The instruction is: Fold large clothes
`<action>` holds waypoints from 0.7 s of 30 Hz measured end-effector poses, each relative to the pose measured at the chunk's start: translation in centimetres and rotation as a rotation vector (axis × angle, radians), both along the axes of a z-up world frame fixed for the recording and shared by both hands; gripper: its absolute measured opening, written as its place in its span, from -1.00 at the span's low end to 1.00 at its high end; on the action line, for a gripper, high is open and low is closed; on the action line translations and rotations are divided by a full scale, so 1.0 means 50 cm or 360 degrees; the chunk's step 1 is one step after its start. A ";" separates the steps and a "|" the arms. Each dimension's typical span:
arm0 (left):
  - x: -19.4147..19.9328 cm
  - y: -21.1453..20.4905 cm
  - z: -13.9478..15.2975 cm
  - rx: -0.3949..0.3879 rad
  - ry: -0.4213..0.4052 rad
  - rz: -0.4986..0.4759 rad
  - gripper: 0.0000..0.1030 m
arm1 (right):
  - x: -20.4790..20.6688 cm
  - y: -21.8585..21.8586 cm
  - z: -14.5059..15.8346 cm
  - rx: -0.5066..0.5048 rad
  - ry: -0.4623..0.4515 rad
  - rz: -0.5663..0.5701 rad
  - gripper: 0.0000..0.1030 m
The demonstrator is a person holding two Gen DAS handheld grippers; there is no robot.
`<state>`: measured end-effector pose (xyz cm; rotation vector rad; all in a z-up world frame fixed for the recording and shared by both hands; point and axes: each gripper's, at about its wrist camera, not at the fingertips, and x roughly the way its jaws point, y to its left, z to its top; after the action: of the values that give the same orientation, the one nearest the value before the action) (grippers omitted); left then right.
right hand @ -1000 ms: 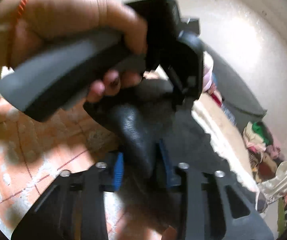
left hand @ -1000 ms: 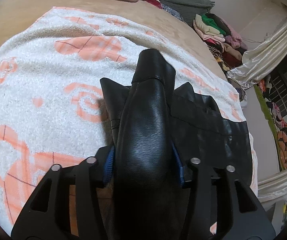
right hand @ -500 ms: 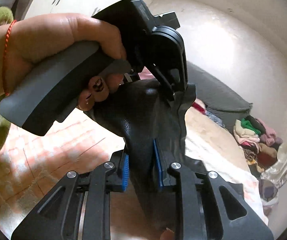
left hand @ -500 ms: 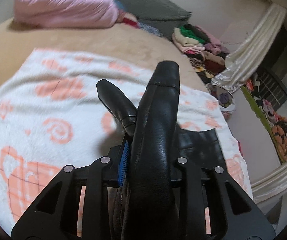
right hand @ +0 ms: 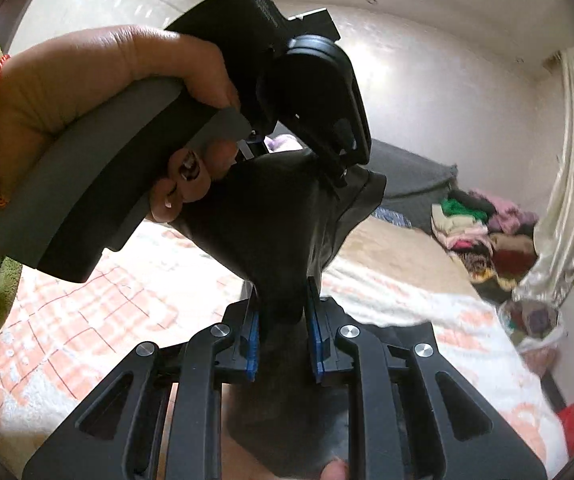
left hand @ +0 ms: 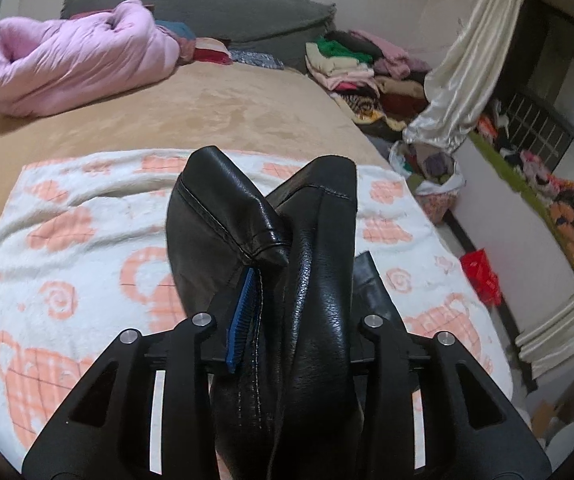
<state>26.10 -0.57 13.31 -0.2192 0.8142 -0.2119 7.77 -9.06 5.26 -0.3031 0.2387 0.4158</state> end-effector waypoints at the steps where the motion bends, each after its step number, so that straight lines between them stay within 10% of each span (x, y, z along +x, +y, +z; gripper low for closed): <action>1: 0.004 -0.020 -0.002 0.0022 0.0010 -0.0013 -0.45 | -0.001 -0.013 -0.003 0.0024 0.0021 -0.0010 -0.66; 13: 0.046 -0.205 -0.080 0.0095 0.0192 -0.0227 0.00 | 0.067 -0.179 -0.088 0.0393 0.0438 -0.0135 -0.66; 21: 0.000 -0.110 -0.122 0.0091 0.0098 -0.0091 0.24 | 0.096 -0.251 -0.156 0.0794 0.0884 -0.0112 -0.62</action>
<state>26.10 -6.08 7.20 -0.1495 0.8872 -0.2363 12.59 -21.62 -2.55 0.3190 0.6716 0.4691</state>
